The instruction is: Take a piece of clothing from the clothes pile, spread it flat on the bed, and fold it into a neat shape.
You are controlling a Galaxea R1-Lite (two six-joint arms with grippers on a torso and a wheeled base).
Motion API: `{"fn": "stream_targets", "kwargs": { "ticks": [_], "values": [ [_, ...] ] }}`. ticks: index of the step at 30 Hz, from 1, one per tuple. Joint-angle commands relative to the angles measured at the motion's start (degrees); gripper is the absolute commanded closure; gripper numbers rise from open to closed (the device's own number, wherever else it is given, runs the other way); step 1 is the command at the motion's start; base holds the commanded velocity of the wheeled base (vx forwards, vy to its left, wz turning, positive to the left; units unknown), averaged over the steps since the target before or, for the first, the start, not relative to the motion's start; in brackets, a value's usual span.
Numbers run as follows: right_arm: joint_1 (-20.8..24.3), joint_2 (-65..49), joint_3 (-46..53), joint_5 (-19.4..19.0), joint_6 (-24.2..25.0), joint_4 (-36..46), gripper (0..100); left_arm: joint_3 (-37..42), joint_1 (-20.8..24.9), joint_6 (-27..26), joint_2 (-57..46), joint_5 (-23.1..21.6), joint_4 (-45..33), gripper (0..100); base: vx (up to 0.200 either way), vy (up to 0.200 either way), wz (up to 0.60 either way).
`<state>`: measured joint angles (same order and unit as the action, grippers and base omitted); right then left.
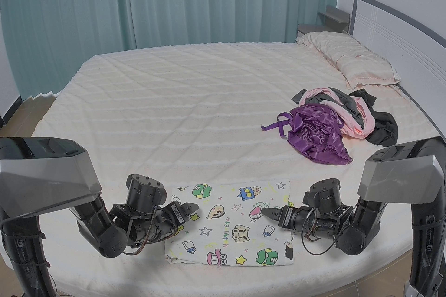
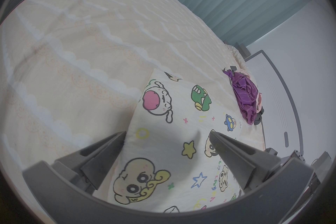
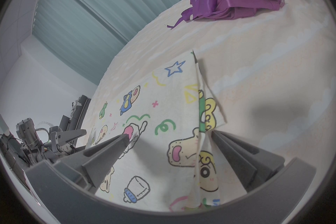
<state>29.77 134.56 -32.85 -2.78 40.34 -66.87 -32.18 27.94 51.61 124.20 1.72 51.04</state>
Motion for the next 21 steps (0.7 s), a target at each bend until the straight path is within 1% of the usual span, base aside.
{"fn": "stream_targets", "kwargs": {
  "ticks": [1,9,10,12,13,21],
  "values": [
    [0.6,0.7,-0.1,-0.1,0.0,0.1,0,-0.1,0.0,0.1,-0.1,0.0,0.0,0,0.0,0.0,0.0],
    [1.5,1.5,-1.0,-0.1,0.0,0.1,0,-0.2,0.4,0.3,-0.3,-0.1,0.1,0,0.0,0.0,0.0],
    [1.6,1.5,-1.1,-0.1,0.0,0.1,100,-0.2,0.4,0.2,-0.2,-0.1,0.1,0,0.0,0.0,0.0],
    [1.9,1.6,-1.2,-0.1,0.0,0.1,100,-0.2,0.4,0.2,-0.3,-0.1,0.1,0,0.0,0.0,0.0],
    [1.9,1.6,-1.2,-0.1,0.1,0.1,100,-0.4,0.5,0.3,-0.2,-0.1,0.0,100,0.0,0.0,0.0],
    [1.9,0.9,-0.9,-0.1,0.6,-0.7,100,-0.2,0.8,0.4,-0.5,-0.2,-0.1,100,0.0,0.0,0.0]
  ]
}}
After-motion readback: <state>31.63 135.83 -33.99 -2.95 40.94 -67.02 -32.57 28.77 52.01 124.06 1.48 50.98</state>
